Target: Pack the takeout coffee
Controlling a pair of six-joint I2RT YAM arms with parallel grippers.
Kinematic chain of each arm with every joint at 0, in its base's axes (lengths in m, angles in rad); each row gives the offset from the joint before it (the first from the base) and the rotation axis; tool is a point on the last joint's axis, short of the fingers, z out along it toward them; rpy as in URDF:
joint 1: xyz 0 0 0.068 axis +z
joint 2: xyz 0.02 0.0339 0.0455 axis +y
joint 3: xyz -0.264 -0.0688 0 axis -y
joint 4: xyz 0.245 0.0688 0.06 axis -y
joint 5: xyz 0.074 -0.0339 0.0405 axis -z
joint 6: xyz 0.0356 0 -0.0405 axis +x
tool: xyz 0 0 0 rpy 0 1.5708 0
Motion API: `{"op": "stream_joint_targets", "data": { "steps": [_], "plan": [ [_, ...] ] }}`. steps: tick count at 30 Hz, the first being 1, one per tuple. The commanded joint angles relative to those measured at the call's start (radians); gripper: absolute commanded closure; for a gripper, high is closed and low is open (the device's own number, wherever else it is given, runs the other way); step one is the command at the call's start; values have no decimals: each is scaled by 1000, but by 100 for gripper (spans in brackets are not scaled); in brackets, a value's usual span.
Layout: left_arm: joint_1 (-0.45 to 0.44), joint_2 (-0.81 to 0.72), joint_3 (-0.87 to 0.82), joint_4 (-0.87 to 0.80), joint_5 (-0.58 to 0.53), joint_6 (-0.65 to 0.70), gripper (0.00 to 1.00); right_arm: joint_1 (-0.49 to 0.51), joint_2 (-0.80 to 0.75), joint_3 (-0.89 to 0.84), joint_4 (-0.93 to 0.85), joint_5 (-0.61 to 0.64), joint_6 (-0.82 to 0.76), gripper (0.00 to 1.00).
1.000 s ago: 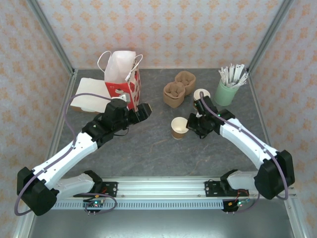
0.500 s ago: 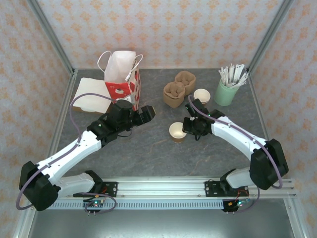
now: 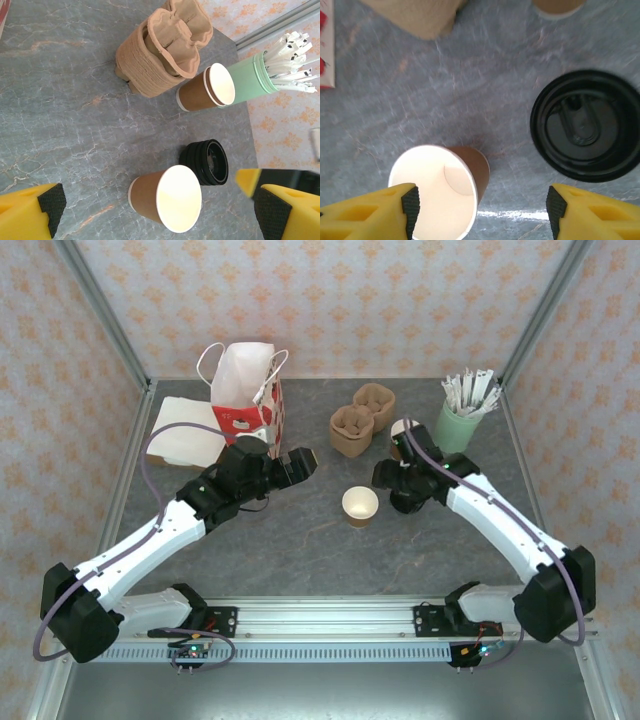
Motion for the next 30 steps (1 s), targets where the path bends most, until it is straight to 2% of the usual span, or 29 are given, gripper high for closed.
{"op": "stream_joint_targets", "data": {
  "steps": [1,7,10,14,16,22,27,30],
  "plan": [
    [-15,-8,34,-6,3,37,0,-27,-55,48,-76,75,-22,27],
    [-29,-4,34,-5,-5,51,0,-48,-159,13,-52,158,-93,19],
    [-36,-4,28,-6,-19,63,0,-65,-198,-13,-58,186,-118,11],
    [-38,7,29,-12,-25,76,0,-143,-197,-24,-116,126,-156,9],
    [-38,15,32,-15,-23,81,0,-195,-175,-33,-134,81,-169,12],
    [-38,31,33,-13,-15,84,0,-317,-48,-60,-144,-30,-216,31],
    [-38,26,27,-13,-15,82,0,-372,66,-71,-106,-98,-237,47],
    [-38,21,22,-18,-19,84,0,-384,114,-78,-74,-114,-236,51]
  ]
}}
